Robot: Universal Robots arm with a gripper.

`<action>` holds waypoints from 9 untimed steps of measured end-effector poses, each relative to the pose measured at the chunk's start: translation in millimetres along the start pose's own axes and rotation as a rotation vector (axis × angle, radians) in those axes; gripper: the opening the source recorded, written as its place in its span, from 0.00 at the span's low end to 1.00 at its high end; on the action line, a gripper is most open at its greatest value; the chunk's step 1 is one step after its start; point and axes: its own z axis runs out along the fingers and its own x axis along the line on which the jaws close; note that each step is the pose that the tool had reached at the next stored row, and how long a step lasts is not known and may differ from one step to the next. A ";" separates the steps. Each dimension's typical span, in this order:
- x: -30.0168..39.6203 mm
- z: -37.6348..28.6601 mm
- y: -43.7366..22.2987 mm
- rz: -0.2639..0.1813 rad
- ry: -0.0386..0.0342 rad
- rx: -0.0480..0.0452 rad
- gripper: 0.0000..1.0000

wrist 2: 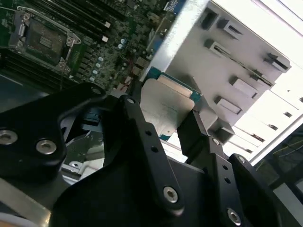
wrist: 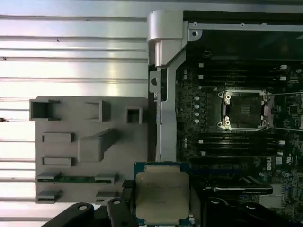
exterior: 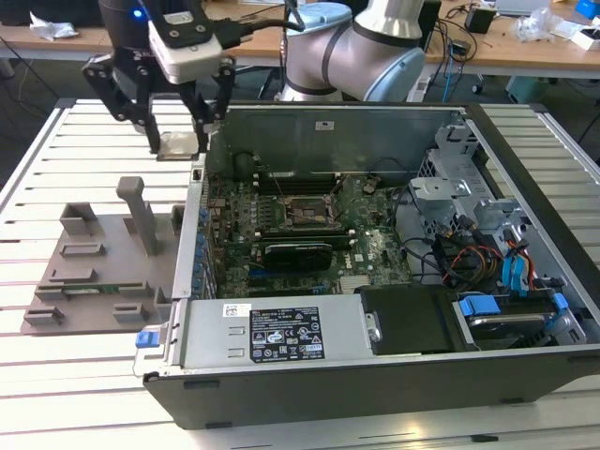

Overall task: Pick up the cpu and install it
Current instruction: 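Pick up the cpu and move it towards the insertion slot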

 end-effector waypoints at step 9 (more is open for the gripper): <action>-58.2 21.1 12.7 0.000 0.0109 -0.0001 0.55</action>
